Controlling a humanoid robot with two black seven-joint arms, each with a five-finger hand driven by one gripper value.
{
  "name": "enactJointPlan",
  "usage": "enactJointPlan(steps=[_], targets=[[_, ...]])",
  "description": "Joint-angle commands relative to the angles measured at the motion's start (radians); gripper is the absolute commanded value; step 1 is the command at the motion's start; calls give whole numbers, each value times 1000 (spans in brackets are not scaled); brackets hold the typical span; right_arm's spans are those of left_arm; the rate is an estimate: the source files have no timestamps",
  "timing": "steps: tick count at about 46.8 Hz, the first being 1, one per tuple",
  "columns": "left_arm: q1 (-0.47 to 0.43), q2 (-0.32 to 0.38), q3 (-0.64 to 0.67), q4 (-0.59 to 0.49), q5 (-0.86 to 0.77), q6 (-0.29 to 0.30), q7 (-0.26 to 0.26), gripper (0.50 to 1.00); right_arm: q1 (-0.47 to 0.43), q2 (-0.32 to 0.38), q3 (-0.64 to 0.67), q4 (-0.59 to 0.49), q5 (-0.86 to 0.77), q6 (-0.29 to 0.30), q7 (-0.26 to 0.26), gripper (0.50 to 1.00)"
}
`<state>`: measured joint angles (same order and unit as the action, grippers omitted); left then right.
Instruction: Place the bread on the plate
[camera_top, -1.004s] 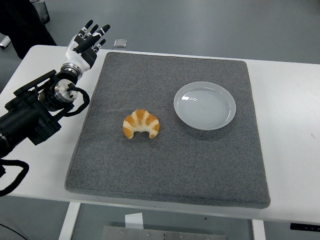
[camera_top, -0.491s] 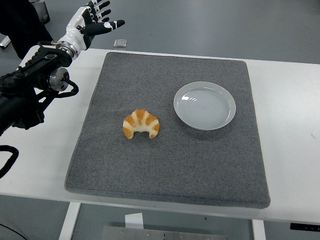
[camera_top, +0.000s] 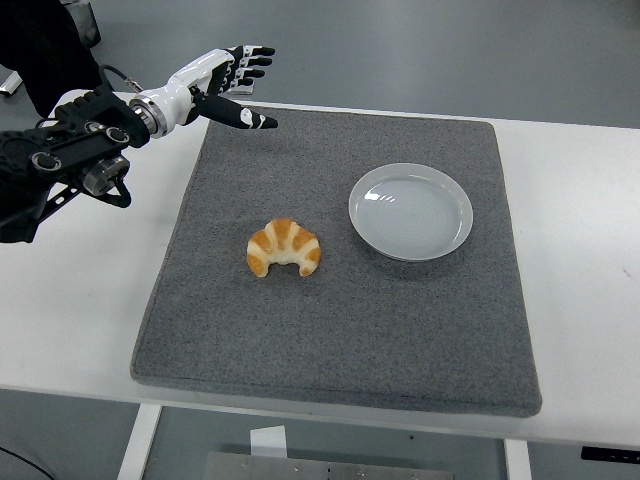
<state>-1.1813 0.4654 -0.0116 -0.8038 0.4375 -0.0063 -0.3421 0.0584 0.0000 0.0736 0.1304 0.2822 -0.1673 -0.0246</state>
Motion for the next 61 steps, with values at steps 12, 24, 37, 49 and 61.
enactJointPlan(steps=[12,24,37,49,61], targets=[[-110,94,168,-189,273,9,0,1000,0,0,0,0,0,0,0,952],[-208,128,331,-322,306,9,3,1000,0,0,0,0,0,0,0,952],[-245,130,387,-365,342,9,9,999,0,0,0,0,0,0,0,952],[-251,121,409,-382,342,2,18,999,0,0,0,0,0,0,0,952],[-245,122,423,-407,339,-23,29,999,0,0,0,0,0,0,0,952]])
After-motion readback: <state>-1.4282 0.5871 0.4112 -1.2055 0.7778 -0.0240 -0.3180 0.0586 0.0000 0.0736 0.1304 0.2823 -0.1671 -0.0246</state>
